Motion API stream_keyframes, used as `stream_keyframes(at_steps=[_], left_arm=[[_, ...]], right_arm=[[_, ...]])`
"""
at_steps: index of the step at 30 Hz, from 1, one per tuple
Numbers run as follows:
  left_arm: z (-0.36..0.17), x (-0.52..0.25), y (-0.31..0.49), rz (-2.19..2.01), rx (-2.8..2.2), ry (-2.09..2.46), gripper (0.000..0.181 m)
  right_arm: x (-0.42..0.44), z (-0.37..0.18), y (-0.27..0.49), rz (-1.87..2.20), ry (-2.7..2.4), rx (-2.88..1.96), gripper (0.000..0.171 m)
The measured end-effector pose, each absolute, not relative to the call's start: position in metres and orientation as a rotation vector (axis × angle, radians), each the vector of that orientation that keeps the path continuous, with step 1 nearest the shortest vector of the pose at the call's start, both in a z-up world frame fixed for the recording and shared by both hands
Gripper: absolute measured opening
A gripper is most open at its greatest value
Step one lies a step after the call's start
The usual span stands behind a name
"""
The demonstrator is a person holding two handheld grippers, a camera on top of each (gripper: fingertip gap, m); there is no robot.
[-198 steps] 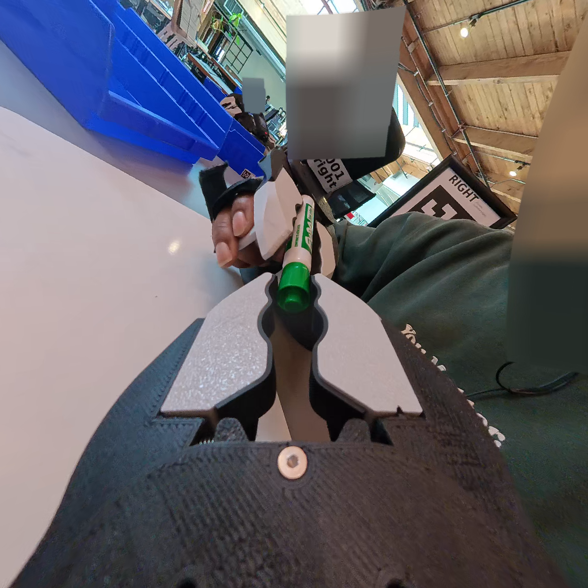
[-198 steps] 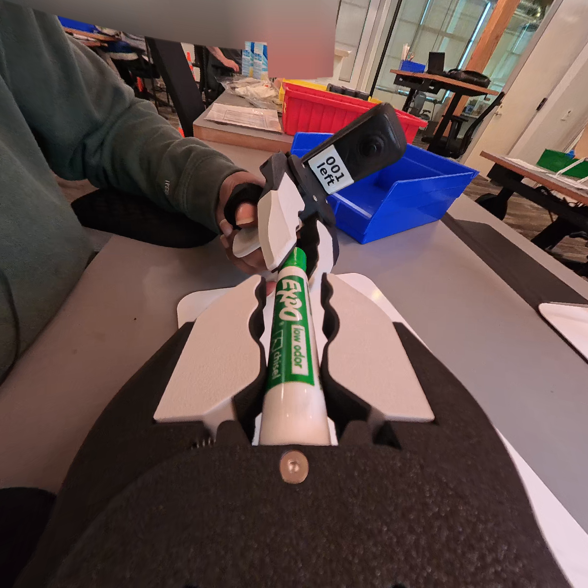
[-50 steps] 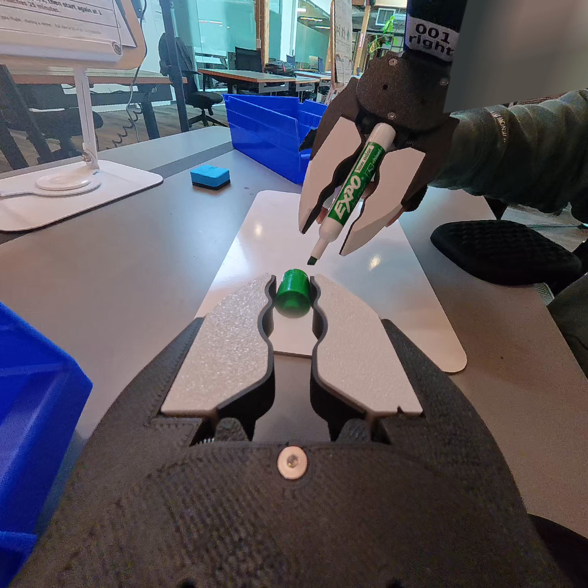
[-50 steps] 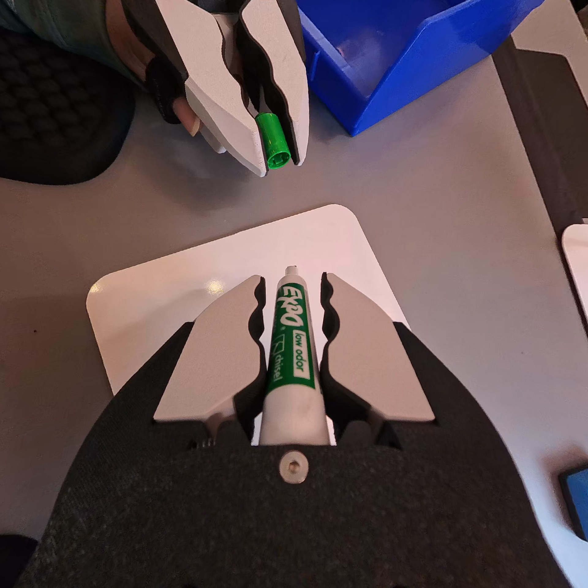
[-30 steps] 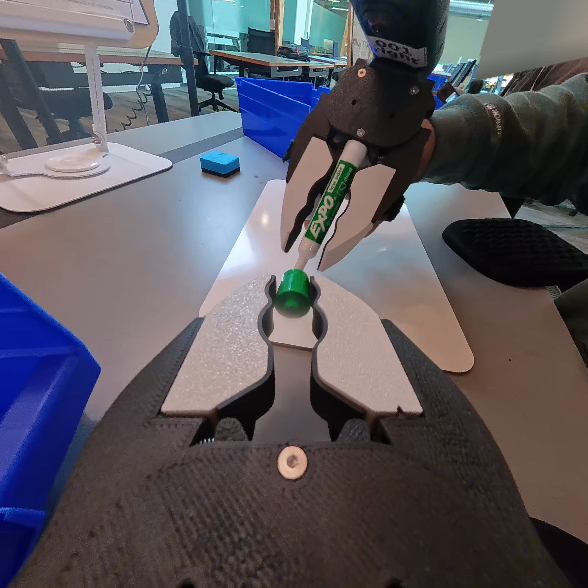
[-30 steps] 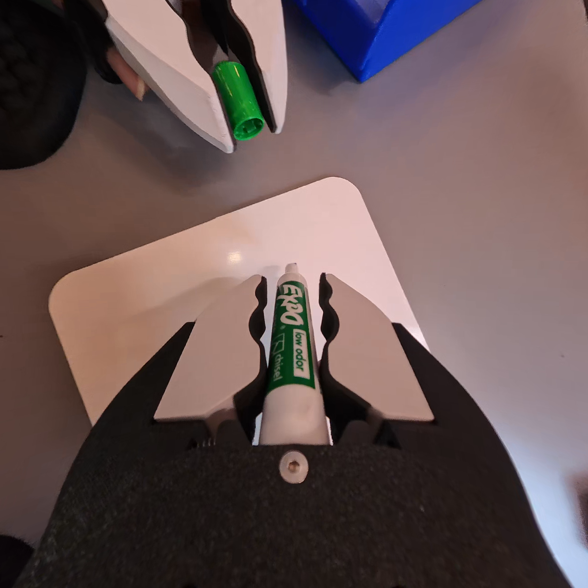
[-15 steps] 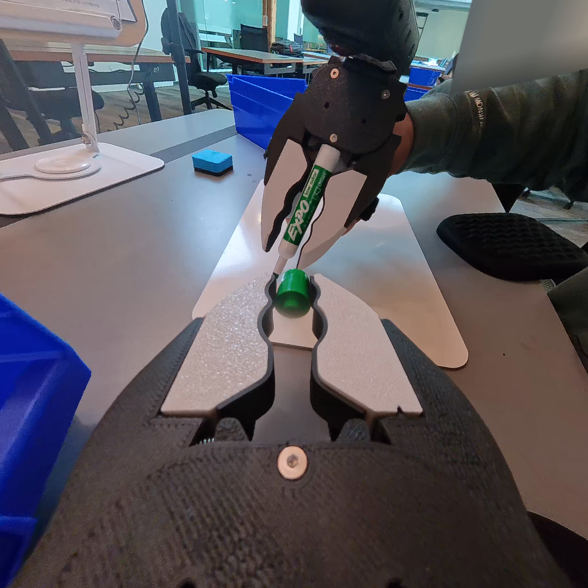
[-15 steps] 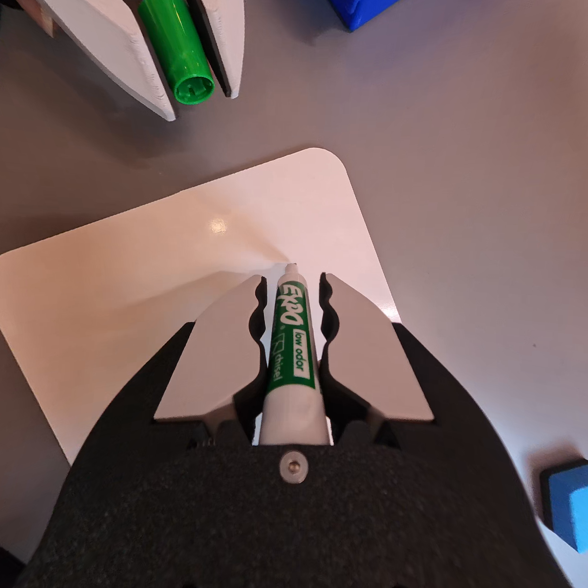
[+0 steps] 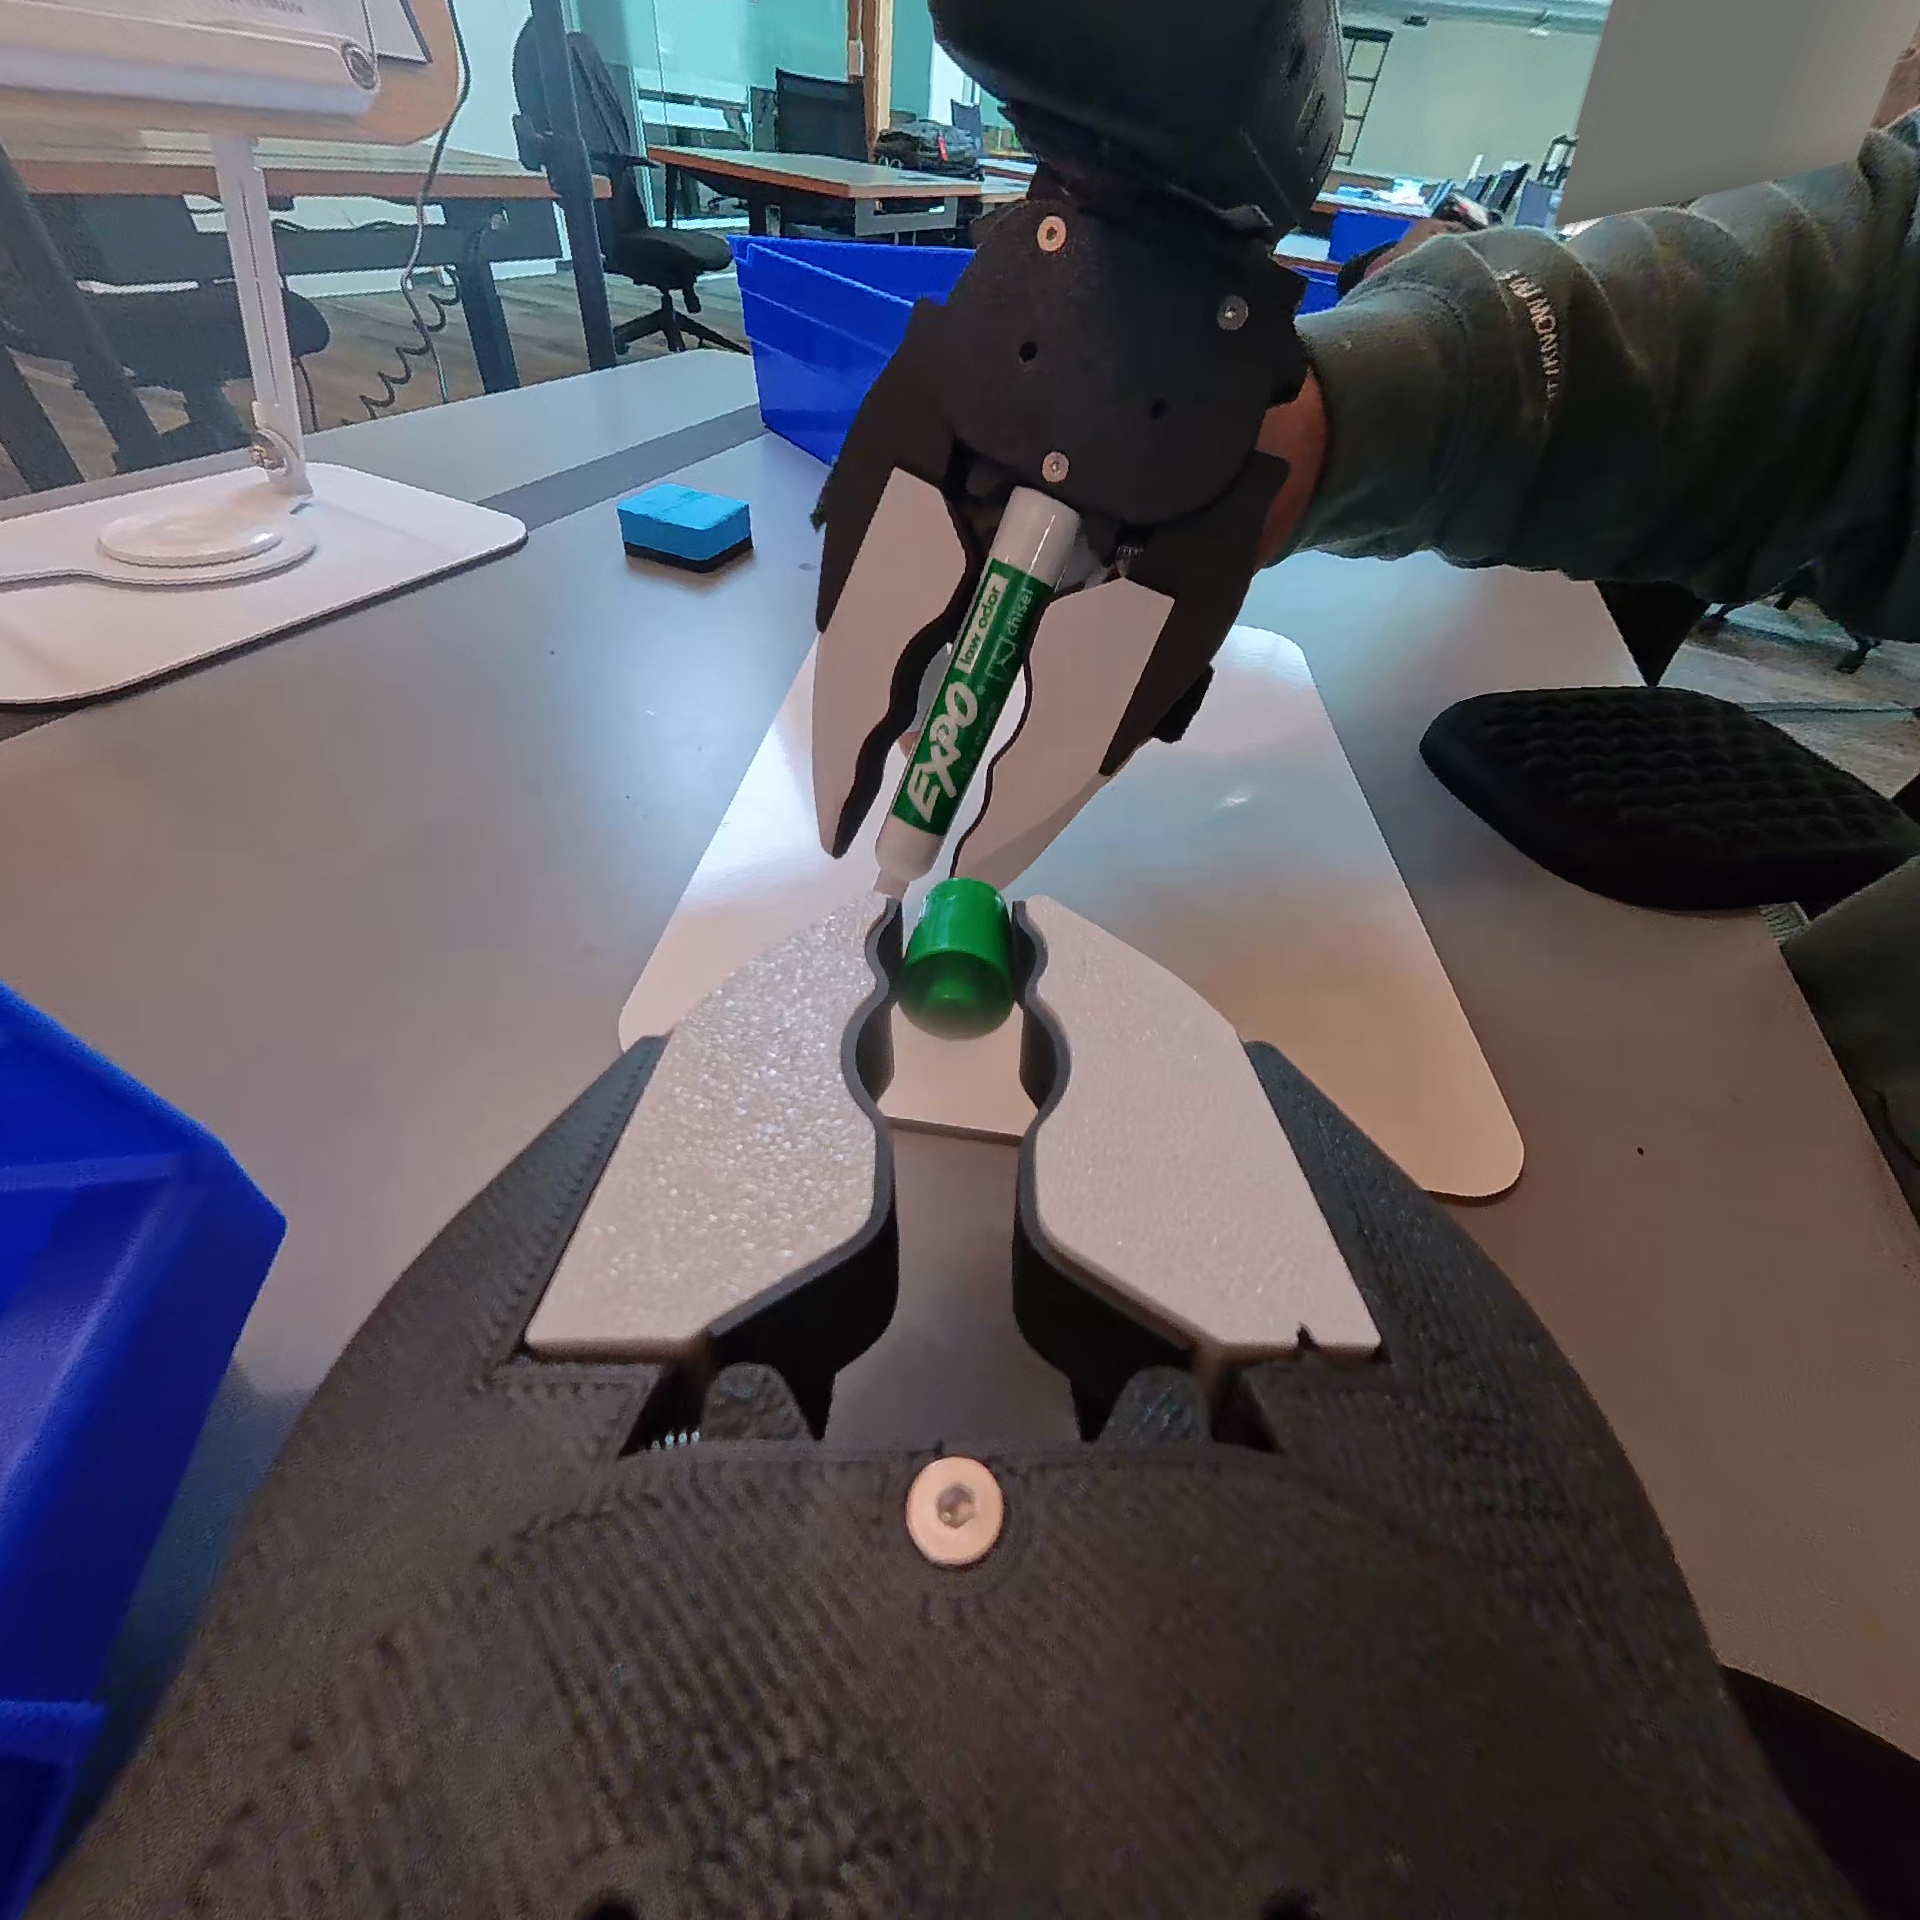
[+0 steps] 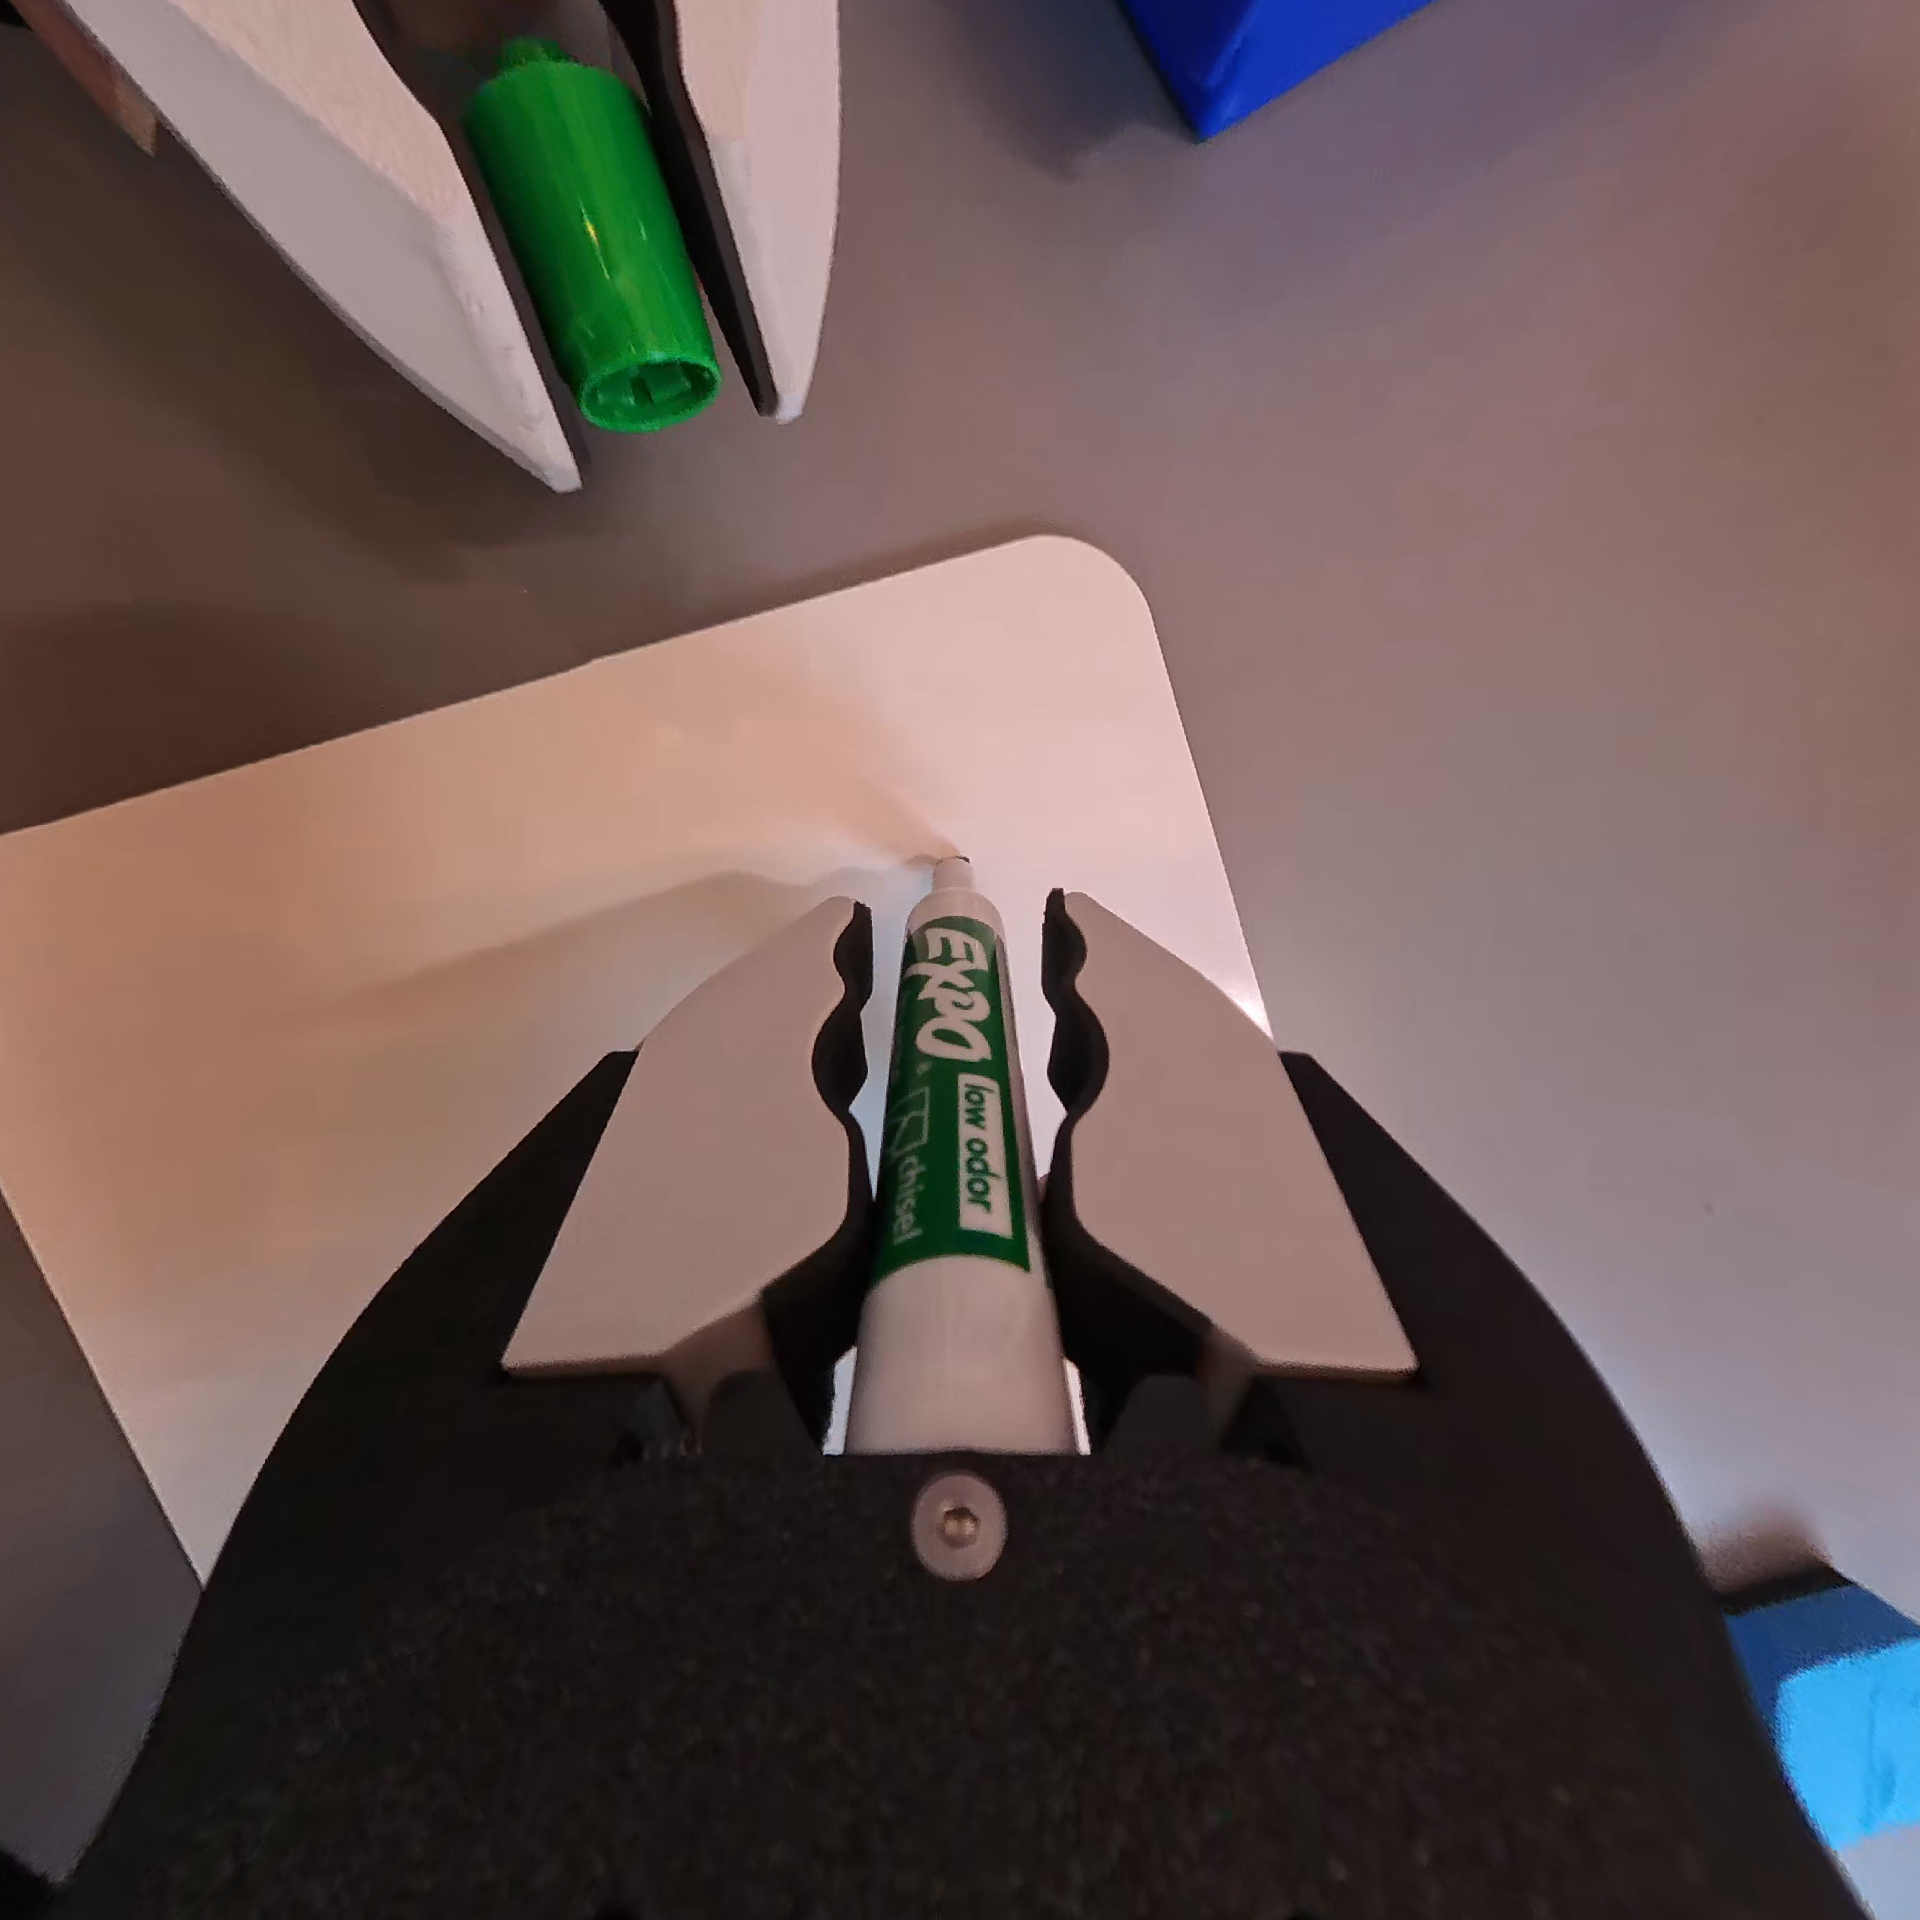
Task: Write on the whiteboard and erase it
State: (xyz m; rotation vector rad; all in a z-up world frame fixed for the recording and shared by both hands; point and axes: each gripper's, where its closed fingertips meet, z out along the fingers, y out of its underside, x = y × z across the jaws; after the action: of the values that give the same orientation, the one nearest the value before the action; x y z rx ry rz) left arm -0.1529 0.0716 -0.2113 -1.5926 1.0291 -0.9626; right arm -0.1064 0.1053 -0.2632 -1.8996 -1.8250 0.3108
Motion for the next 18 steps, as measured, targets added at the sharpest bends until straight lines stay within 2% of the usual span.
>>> stream_keyframes(at_steps=[9, 18], left_arm=[[-0.211, -0.154, 0.073, -0.963, -1.59, 1.024, 0.02], [-0.211, -0.153, 0.073, -0.963, -1.591, 1.027, 0.02]], right_arm=[[-0.125, -0.264, 0.081, 0.34, -1.937, -1.822, 0.032], [-0.087, -0.263, 0.071, 0.263, -1.942, -1.888, 0.032]])
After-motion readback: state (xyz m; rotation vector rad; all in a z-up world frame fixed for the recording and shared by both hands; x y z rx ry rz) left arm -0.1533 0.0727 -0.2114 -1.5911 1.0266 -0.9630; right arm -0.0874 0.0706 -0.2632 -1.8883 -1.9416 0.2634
